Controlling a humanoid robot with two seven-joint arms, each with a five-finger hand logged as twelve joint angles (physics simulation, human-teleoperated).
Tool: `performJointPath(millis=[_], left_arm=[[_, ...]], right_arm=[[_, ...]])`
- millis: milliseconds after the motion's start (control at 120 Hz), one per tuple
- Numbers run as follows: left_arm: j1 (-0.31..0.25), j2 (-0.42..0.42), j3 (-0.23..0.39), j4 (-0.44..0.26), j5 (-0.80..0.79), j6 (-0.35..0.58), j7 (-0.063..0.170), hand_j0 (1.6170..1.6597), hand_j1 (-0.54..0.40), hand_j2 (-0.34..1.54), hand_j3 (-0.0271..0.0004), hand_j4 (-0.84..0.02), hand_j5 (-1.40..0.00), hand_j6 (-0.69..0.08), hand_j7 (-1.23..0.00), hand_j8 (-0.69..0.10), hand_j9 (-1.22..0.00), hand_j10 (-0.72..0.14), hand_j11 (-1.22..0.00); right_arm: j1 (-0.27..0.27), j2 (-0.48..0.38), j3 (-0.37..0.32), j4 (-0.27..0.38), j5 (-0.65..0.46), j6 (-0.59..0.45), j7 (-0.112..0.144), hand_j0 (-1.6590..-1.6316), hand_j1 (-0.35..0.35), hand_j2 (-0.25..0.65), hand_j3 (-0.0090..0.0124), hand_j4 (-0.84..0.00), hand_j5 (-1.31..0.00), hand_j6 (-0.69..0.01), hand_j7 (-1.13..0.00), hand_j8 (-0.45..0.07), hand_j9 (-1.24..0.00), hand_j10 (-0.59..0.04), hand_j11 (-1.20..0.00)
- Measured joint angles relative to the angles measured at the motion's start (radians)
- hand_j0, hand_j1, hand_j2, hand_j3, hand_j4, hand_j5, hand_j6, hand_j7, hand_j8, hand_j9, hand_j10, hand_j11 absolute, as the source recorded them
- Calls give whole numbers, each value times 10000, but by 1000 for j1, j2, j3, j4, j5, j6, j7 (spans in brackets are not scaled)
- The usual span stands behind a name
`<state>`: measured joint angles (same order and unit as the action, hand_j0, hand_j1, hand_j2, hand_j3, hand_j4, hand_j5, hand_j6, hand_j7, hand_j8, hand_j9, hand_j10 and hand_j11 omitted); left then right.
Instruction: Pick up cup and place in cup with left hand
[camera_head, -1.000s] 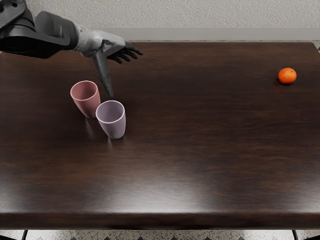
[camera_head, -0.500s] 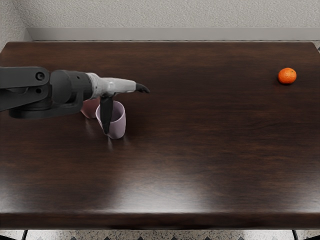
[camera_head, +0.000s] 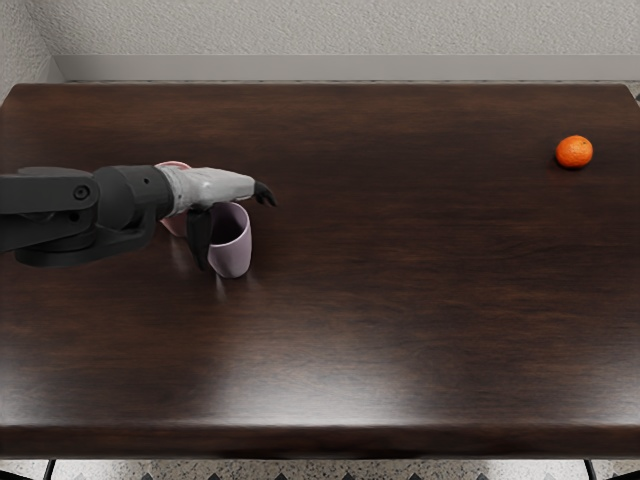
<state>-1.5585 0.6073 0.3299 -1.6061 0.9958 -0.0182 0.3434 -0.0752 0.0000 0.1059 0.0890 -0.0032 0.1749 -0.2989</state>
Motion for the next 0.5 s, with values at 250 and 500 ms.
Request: performJointPath(millis=[250,500], left_arm=[[16,-6,2,0,12,3,4,16580,27,596,0,-2917,-3769,-2924,-3767,-2922,-3766,-2914,-3766],[20,-6,2,-1,15,4,8,16580,-790,748,0,-3669,-4612,-3677,-4610,-3402,-4669,-3631,-4667]], right_arm=[[0,0,0,0,0,0,0,-16581,-3491,0,0,-4,-1,-5,0,-4,0,-2,0],[0,0,0,0,0,0,0,-16581,-3491,0,0,-4,-1,-6,0,-4,0,-3,0]])
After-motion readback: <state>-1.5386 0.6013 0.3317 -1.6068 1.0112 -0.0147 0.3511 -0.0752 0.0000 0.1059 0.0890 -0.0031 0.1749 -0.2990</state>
